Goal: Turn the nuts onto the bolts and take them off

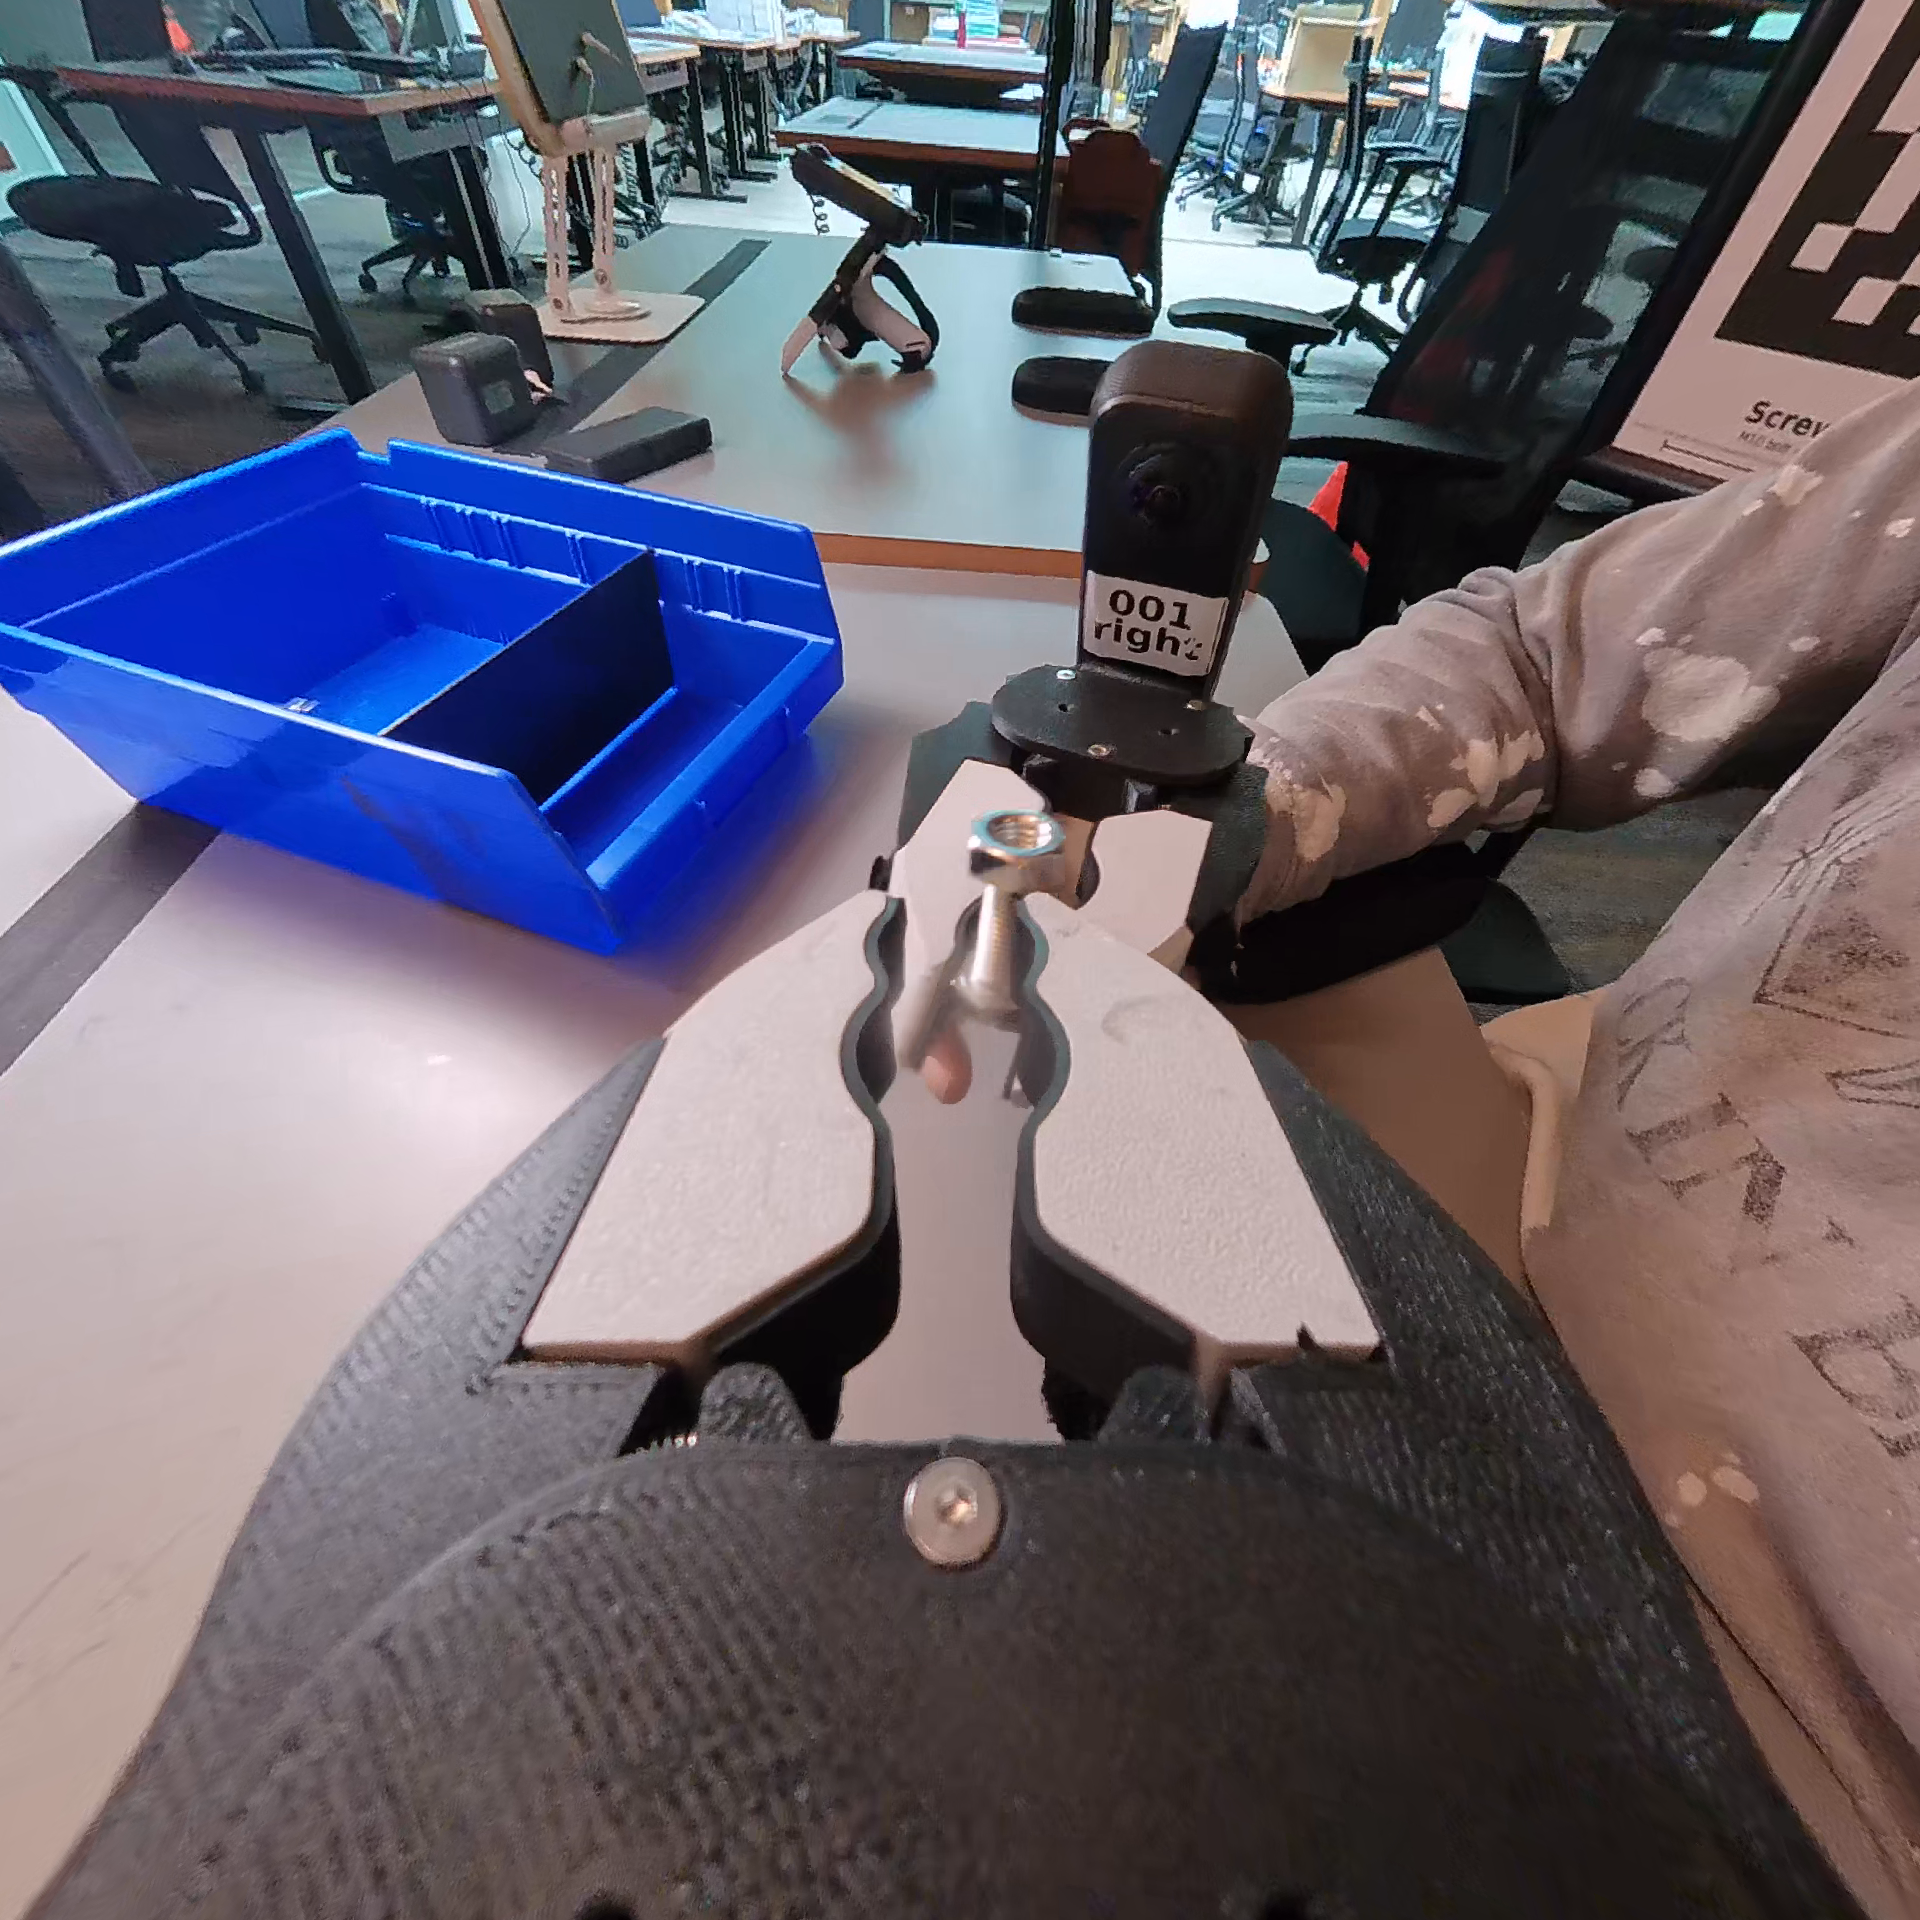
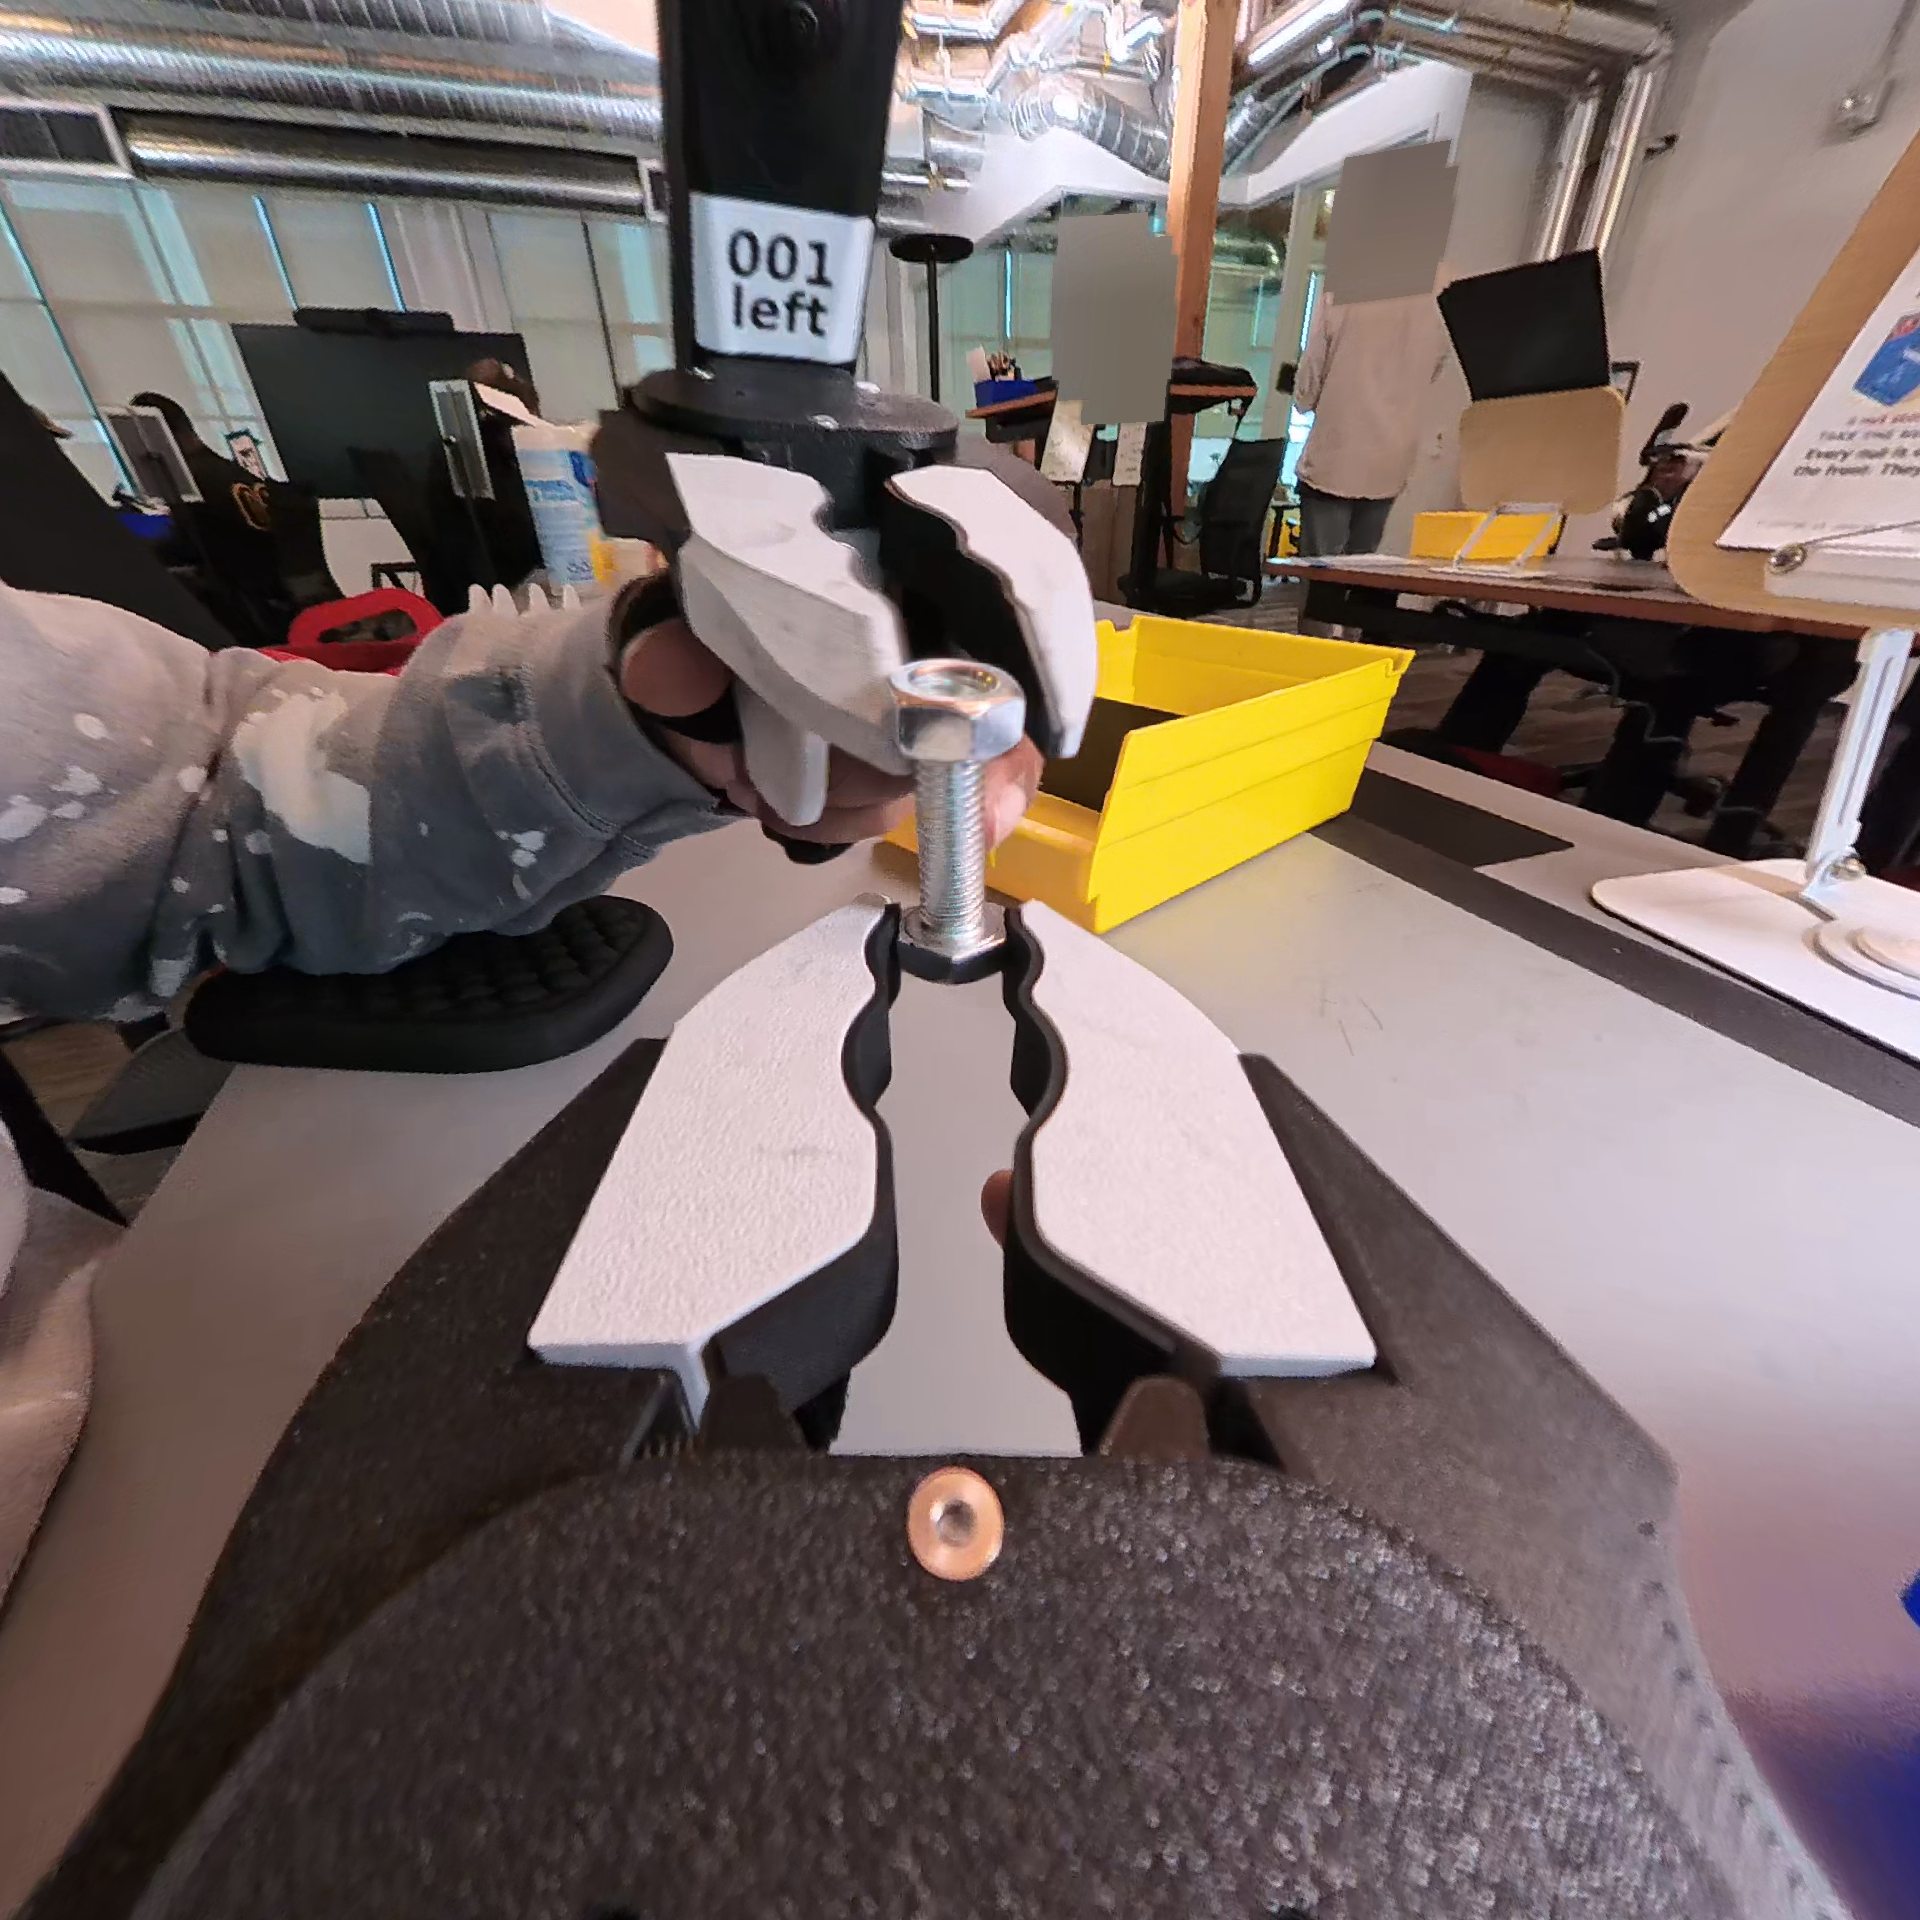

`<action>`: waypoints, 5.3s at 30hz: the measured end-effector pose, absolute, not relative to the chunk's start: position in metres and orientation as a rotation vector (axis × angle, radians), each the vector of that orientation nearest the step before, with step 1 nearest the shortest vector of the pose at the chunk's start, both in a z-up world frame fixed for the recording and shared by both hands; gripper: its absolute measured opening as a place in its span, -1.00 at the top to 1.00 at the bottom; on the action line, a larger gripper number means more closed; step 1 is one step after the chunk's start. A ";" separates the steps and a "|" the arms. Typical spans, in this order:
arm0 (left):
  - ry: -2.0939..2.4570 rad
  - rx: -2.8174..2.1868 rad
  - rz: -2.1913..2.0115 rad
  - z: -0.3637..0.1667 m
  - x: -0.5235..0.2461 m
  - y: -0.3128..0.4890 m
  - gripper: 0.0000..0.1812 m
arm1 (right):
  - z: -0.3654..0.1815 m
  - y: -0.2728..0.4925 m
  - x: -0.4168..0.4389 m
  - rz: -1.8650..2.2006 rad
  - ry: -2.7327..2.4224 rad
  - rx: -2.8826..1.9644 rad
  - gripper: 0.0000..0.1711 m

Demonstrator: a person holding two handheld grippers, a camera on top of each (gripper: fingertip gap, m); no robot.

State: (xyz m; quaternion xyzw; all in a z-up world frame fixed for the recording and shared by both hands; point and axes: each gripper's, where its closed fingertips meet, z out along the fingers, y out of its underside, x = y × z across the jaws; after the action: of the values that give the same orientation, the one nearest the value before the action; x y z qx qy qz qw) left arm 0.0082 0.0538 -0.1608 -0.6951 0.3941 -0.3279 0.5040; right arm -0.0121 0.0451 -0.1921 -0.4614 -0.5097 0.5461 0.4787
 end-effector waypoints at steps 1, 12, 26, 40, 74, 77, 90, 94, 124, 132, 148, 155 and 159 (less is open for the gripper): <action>0.944 -1.676 -0.789 -0.160 0.006 0.055 0.79 | -0.190 0.043 -0.011 1.342 -1.244 -1.110 0.79; 0.917 -1.620 -0.862 -0.159 0.011 0.052 0.72 | -0.196 0.047 -0.014 1.304 -1.255 -1.147 0.79; 0.857 -1.585 -0.866 -0.162 0.010 0.058 0.67 | -0.198 0.052 -0.014 1.283 -1.256 -1.160 0.79; 0.812 -1.568 -0.926 -0.160 0.008 0.058 0.77 | -0.193 0.054 -0.011 1.309 -1.237 -1.132 0.79; 0.739 -1.490 -0.974 -0.145 0.007 0.056 0.65 | -0.178 0.049 -0.004 1.388 -1.198 -1.046 0.78; 0.757 -1.505 -0.956 -0.148 0.015 0.055 0.67 | -0.184 0.046 -0.009 1.353 -1.229 -1.058 0.79; 0.743 -1.497 -1.003 -0.144 0.012 0.053 0.71 | -0.168 0.051 0.001 1.426 -1.154 -1.001 0.78; 0.766 -1.507 -0.938 -0.148 0.016 0.054 0.78 | -0.175 0.046 -0.003 1.414 -1.192 -1.017 0.78; 0.657 -1.537 -0.884 -0.151 -0.011 0.071 0.78 | -0.173 0.046 -0.002 1.384 -1.217 -1.012 0.78; 0.766 -1.521 -0.894 -0.155 0.014 0.059 0.64 | -0.184 0.048 -0.008 1.336 -1.244 -1.071 0.79; 0.630 -1.609 -0.788 -0.160 -0.009 0.080 0.83 | -0.176 0.048 -0.003 1.387 -1.217 -1.030 0.79; 0.683 -1.538 -0.905 -0.151 0.003 0.065 0.63 | -0.182 0.054 -0.006 1.345 -1.218 -1.080 0.79; 0.714 -1.569 -0.879 -0.158 0.012 0.064 0.60 | -0.184 0.052 -0.008 1.330 -1.233 -1.089 0.79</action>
State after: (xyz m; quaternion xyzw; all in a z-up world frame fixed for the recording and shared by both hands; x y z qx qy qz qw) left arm 0.0122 0.0643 -0.1582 -0.6676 0.3041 -0.3740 0.5674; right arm -0.0078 0.0520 -0.1843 -0.4487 -0.5077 0.5477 0.4909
